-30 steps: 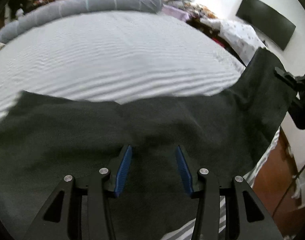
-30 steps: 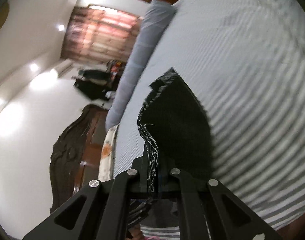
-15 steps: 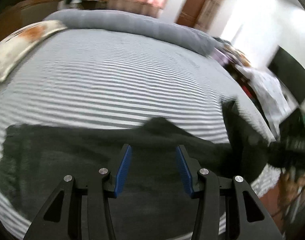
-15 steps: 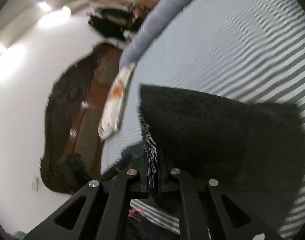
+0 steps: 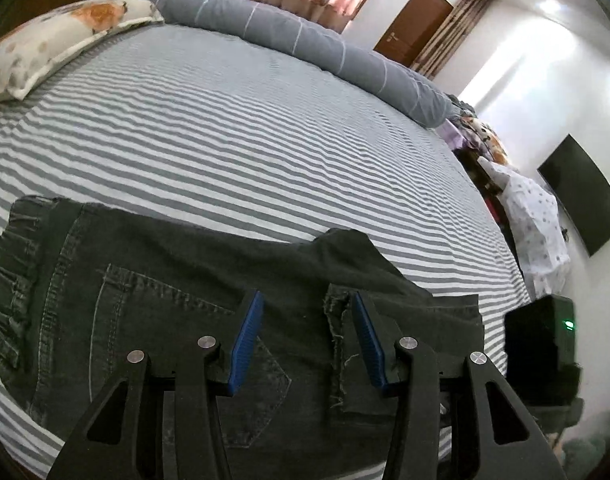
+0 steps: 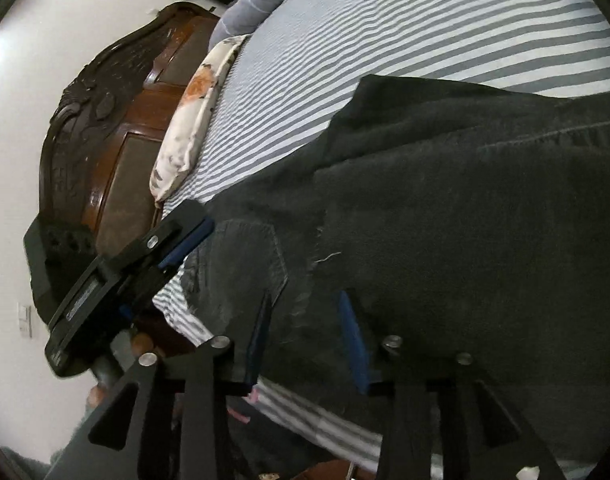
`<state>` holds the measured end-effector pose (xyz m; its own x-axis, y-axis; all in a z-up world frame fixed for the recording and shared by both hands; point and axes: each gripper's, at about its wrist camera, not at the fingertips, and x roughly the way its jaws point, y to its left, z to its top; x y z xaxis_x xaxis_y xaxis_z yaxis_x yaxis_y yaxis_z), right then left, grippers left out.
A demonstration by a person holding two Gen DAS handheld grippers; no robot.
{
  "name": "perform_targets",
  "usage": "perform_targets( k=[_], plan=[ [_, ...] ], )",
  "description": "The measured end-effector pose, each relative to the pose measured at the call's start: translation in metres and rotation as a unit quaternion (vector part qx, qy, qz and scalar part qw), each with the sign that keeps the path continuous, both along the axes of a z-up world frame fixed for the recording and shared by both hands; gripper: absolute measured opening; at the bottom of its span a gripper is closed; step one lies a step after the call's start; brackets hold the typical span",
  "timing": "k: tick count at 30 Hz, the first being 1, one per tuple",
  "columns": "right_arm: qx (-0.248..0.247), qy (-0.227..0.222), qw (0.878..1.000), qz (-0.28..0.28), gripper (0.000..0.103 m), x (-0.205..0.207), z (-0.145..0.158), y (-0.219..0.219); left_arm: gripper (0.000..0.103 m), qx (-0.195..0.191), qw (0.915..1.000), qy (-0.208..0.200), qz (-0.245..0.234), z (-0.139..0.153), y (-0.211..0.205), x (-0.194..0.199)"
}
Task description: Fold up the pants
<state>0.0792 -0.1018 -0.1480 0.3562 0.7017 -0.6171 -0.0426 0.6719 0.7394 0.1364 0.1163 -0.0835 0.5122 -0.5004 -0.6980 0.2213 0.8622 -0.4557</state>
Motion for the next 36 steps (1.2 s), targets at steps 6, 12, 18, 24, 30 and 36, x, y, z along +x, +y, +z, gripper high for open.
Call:
perform_targets(
  k=[6, 12, 18, 24, 30, 36],
  plan=[
    [-0.035, -0.008, 0.999, -0.022, 0.041, -0.036, 0.014, -0.021, 0.048, 0.008, 0.9995, 0.010, -0.030, -0.001, -0.016, -0.006],
    [-0.038, 0.013, 0.996, -0.077, 0.041, -0.066, 0.003, -0.063, 0.048, 0.011, 0.9958, 0.054, -0.072, -0.014, -0.036, -0.015],
    [-0.026, 0.032, 0.993, -0.113, 0.041, -0.077, -0.011, -0.077, 0.048, -0.010, 0.9912, 0.107, -0.078, -0.030, -0.041, -0.024],
    [-0.001, 0.045, 0.989, -0.139, 0.041, -0.083, -0.024, -0.091, 0.048, -0.054, 0.9814, 0.178, -0.048, -0.052, -0.036, -0.024],
    [0.021, 0.057, 0.987, -0.148, 0.041, -0.086, -0.035, -0.096, 0.048, -0.071, 0.9759, 0.204, -0.032, -0.064, -0.035, -0.021],
    [0.031, 0.066, 0.982, -0.173, 0.041, -0.088, -0.042, -0.104, 0.029, -0.059, 0.9800, 0.187, -0.032, -0.062, -0.046, -0.017]
  ],
)
